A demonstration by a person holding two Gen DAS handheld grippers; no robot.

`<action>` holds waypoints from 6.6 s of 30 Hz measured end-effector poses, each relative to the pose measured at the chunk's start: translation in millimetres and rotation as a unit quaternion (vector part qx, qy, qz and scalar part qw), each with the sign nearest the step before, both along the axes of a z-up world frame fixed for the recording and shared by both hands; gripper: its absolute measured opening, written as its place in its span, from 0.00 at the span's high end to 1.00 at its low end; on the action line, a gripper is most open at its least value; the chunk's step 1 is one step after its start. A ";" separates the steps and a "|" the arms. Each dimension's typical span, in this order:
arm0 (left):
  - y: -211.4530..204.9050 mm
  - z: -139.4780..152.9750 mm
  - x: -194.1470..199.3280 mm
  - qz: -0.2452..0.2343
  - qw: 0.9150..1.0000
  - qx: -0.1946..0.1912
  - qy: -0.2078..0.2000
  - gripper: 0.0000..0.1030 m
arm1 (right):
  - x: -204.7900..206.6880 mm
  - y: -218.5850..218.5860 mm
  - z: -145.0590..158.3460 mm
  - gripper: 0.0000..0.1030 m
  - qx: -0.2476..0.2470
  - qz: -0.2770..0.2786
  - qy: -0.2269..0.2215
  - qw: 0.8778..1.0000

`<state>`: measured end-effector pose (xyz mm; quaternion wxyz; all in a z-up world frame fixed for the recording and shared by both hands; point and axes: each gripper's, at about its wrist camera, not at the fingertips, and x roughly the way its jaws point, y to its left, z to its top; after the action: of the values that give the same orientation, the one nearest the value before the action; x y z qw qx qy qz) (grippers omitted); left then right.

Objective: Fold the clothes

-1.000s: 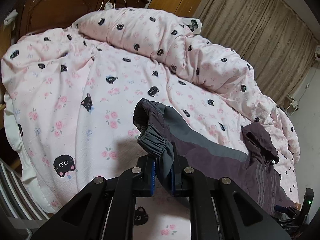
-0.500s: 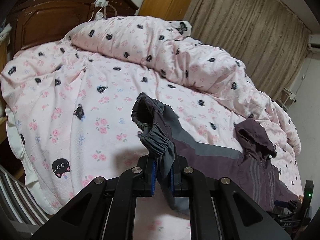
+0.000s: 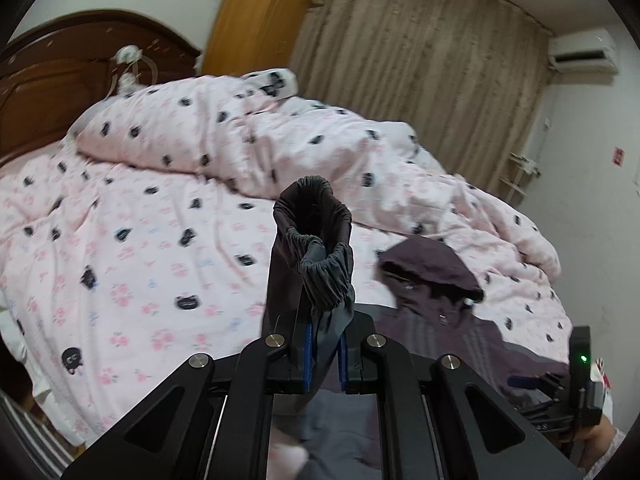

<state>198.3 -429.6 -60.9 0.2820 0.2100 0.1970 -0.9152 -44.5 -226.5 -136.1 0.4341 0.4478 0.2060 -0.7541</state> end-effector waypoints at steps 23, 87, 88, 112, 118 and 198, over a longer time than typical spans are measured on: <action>149.7 -44.6 -81.7 -0.162 0.973 -0.134 -0.097 0.92 | -34.0 52.0 3.7 0.10 -0.026 -0.062 -0.038 0.997; 33.5 -69.0 -63.6 -0.082 0.986 -0.012 -0.142 0.43 | 43.2 40.0 4.2 0.73 -0.080 0.153 -0.191 0.966; 34.5 -71.0 -65.0 -0.084 0.986 -0.011 -0.147 0.43 | 44.0 39.4 3.5 0.82 -0.077 0.155 -0.189 0.967; 28.4 -95.9 -68.6 -0.073 0.977 0.004 -0.200 0.36 | 50.8 56.7 -30.5 0.94 0.043 0.194 -0.171 0.965; 27.5 -87.3 -56.6 -0.072 0.982 0.002 -0.174 0.37 | 46.5 66.2 -1.1 0.90 0.064 0.218 -0.141 0.964; 68.5 -112.2 -39.6 -0.057 0.985 0.018 -0.164 0.31 | -75.0 -239.5 -16.8 0.83 0.012 0.156 -0.275 0.949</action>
<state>158.8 -361.1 -173.1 0.2542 0.3730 0.1519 -0.8793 -119.6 -466.0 -152.9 0.5807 0.6053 0.1550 -0.5220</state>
